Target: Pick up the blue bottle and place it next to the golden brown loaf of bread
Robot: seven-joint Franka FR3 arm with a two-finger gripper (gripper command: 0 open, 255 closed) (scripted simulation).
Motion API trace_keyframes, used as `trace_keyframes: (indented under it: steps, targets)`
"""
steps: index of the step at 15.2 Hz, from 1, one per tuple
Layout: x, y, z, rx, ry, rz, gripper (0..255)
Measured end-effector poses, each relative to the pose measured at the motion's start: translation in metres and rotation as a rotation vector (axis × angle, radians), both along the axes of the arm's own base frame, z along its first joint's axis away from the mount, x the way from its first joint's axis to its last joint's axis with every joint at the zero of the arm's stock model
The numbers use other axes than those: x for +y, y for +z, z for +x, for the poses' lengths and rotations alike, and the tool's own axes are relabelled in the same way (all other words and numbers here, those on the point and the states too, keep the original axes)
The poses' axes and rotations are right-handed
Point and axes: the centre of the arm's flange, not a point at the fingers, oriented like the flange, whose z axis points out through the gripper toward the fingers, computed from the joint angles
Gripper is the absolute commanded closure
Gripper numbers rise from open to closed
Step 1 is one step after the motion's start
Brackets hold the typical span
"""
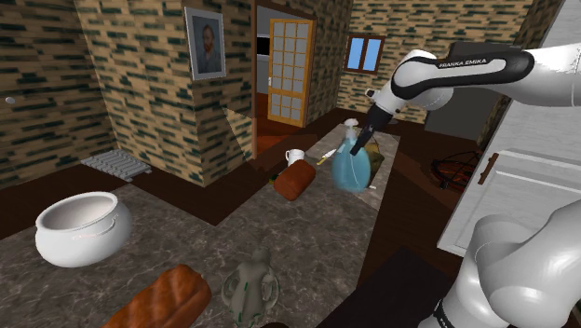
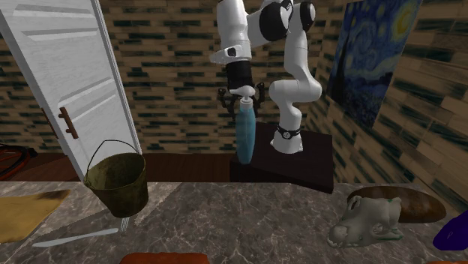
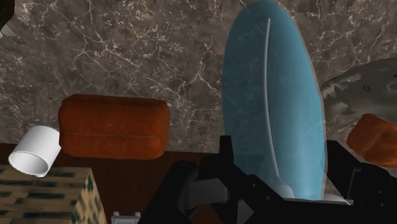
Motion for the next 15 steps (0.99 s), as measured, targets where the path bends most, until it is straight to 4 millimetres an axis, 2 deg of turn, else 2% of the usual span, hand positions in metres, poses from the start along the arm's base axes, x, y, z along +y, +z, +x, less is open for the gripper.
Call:
trace_keyframes:
  steps: [15]
  targets:
    - [0.001,0.079,-0.001,0.0,0.0,0.0,255]
